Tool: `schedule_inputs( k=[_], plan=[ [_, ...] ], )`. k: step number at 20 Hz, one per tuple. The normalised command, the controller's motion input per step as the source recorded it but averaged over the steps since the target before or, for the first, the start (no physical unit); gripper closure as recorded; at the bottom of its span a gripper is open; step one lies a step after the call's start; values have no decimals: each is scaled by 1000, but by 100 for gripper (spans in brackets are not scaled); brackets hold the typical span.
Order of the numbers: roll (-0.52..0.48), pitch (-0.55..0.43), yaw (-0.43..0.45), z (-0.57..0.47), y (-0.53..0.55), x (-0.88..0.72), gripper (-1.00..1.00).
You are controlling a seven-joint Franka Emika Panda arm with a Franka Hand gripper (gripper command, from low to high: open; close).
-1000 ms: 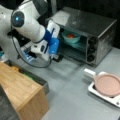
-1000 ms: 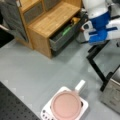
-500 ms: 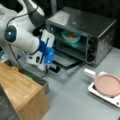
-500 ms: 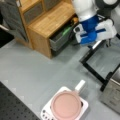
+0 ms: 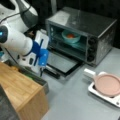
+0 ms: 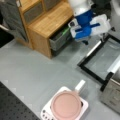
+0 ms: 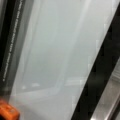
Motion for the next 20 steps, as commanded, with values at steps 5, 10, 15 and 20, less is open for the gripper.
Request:
schedule_inputs(
  k=[5,10,15,20],
  plan=[
    [31,131,72,158,115,102,-100],
    [52,95,65,88,256,111,-100],
    [-37,65,163,94,337,122,-100],
    [-63,52,241,166,264,125,-100]
  ],
)
